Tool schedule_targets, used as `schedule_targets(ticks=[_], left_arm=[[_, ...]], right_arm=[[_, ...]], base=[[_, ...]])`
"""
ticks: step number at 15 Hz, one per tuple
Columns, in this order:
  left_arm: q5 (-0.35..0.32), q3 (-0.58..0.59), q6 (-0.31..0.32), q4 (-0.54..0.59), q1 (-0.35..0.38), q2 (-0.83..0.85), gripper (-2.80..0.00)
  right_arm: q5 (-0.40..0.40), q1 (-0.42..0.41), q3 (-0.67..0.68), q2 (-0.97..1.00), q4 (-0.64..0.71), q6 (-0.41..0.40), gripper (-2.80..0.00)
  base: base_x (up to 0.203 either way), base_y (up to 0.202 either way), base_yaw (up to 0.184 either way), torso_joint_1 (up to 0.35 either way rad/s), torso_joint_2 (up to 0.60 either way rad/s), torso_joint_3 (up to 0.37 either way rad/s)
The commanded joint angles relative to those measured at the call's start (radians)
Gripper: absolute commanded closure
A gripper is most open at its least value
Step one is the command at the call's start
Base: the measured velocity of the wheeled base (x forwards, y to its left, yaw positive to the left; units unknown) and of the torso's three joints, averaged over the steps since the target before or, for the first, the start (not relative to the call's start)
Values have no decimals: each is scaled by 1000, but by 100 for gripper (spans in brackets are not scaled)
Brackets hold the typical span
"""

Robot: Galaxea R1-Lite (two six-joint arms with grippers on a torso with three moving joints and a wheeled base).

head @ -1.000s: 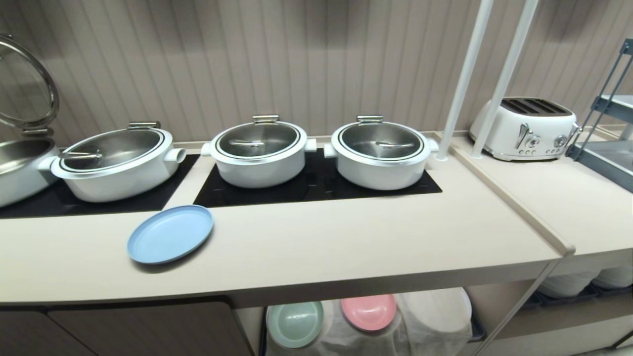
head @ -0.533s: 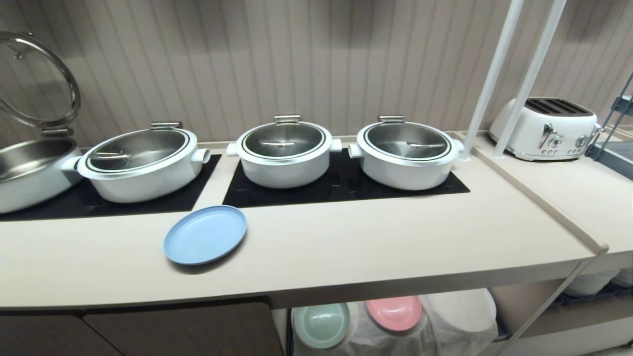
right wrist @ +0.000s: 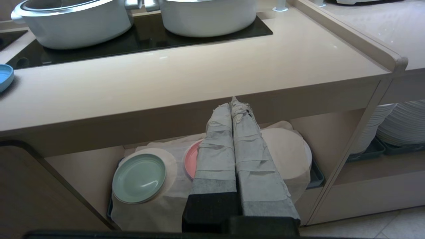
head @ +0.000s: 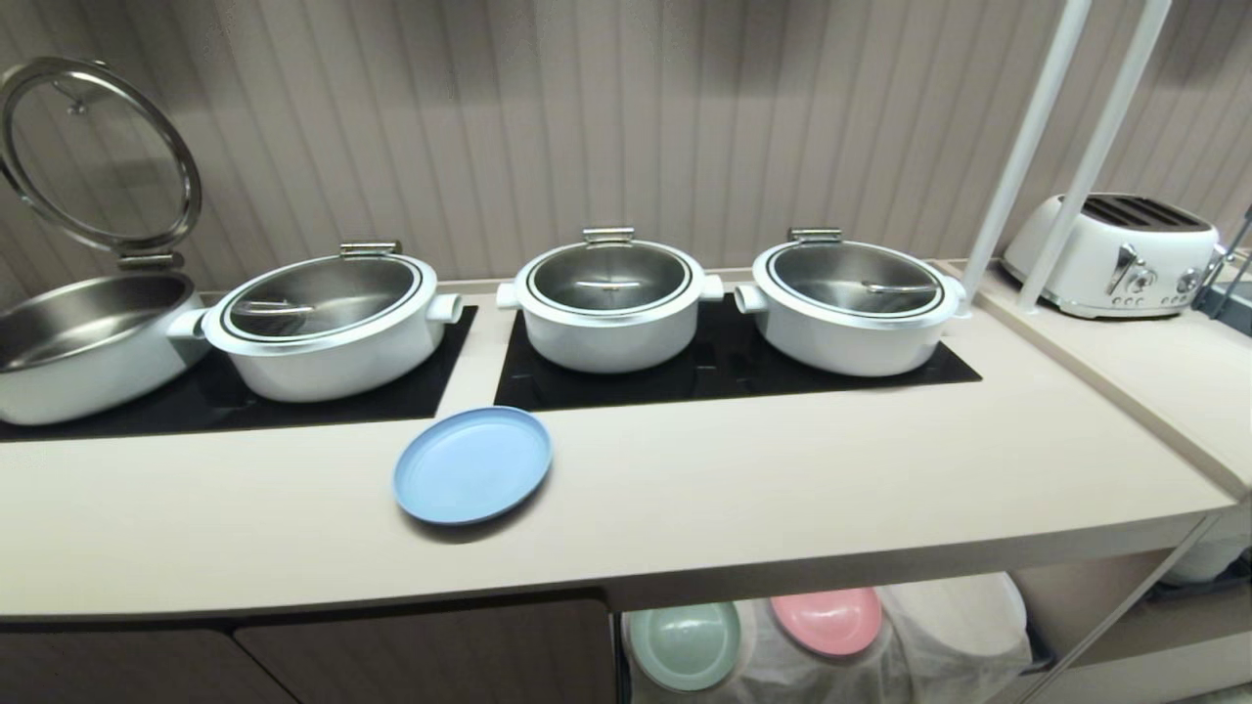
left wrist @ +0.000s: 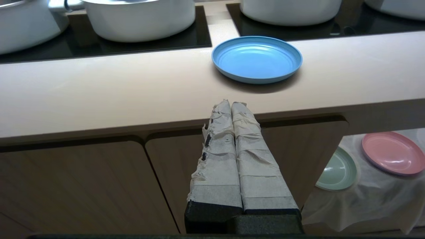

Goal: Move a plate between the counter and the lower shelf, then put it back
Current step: Pick up the plate

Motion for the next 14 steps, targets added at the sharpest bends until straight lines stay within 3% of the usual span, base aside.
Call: schedule_targets(ticks=[1,6,11,14], left_arm=[[0,0,0,0,0,0,0],[-3,0,0,0,0,0,0],[-19,-2,57,1,0,0,0],[-45,-65,60,68,2,0,0]], right_arm=[[0,0,0,0,0,0,0],[0,0,0,0,0,1,0],[0,0,0,0,0,1,0],[0,0,0,0,0,0,0]], base=[[0,0,0,0,0,0],[0,0,0,0,0,0],[0,0,0,0,0,0],[0,0,0,0,0,0]])
